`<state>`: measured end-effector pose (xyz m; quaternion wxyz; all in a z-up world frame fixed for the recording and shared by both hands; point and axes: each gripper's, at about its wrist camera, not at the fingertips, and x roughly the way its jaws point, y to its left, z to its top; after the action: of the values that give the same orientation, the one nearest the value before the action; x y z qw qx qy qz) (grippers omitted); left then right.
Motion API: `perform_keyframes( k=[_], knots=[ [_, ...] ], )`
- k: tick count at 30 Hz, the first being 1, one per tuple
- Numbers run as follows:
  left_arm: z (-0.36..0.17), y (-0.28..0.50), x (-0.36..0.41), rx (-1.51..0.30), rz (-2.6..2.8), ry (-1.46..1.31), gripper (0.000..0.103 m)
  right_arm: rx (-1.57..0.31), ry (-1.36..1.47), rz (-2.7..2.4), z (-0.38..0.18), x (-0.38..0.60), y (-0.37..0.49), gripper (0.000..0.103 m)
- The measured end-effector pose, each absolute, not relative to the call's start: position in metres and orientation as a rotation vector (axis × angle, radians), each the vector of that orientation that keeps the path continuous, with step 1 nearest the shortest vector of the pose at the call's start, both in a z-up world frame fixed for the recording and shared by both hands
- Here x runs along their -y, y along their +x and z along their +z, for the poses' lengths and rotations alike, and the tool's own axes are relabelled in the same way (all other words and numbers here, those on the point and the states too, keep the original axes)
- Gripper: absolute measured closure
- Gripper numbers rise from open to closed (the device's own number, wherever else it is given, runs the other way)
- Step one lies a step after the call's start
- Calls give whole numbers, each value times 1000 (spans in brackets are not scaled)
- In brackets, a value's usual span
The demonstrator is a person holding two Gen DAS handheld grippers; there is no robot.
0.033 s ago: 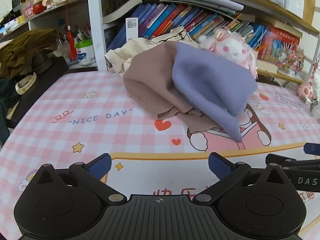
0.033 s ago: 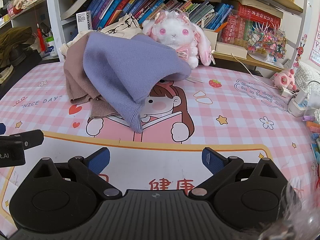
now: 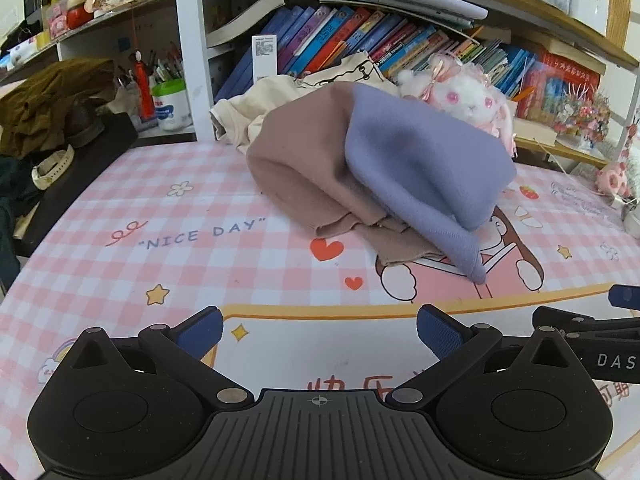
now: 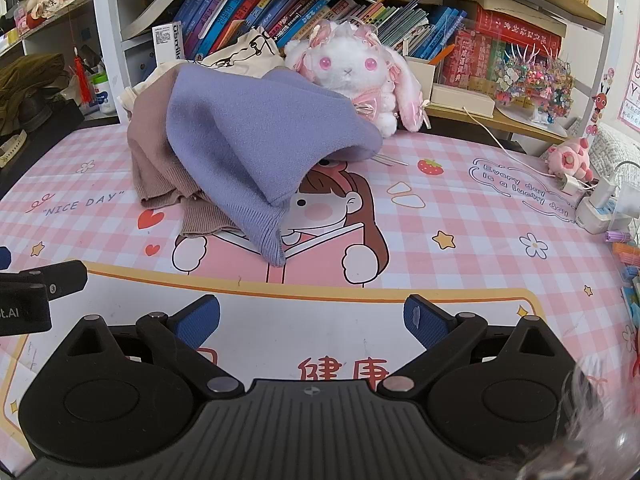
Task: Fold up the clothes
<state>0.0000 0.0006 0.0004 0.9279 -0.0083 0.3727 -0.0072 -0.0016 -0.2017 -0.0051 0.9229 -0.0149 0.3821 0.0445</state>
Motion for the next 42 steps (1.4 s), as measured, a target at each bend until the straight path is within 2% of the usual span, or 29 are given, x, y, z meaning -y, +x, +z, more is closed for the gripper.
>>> perform_keyframes(
  k=[6, 11, 42],
  knots=[
    [-1, -11, -16, -716, -50, -42, 0, -787, -30, 95, -4, 200, -1, 3],
    [1, 0, -2, -759, -11, -1, 0, -783, -27, 91, -6, 200, -4, 3],
    [0, 1, 0, -760, 0, 6, 0, -786, -32, 94, -5, 200, 1, 3]
  ],
)
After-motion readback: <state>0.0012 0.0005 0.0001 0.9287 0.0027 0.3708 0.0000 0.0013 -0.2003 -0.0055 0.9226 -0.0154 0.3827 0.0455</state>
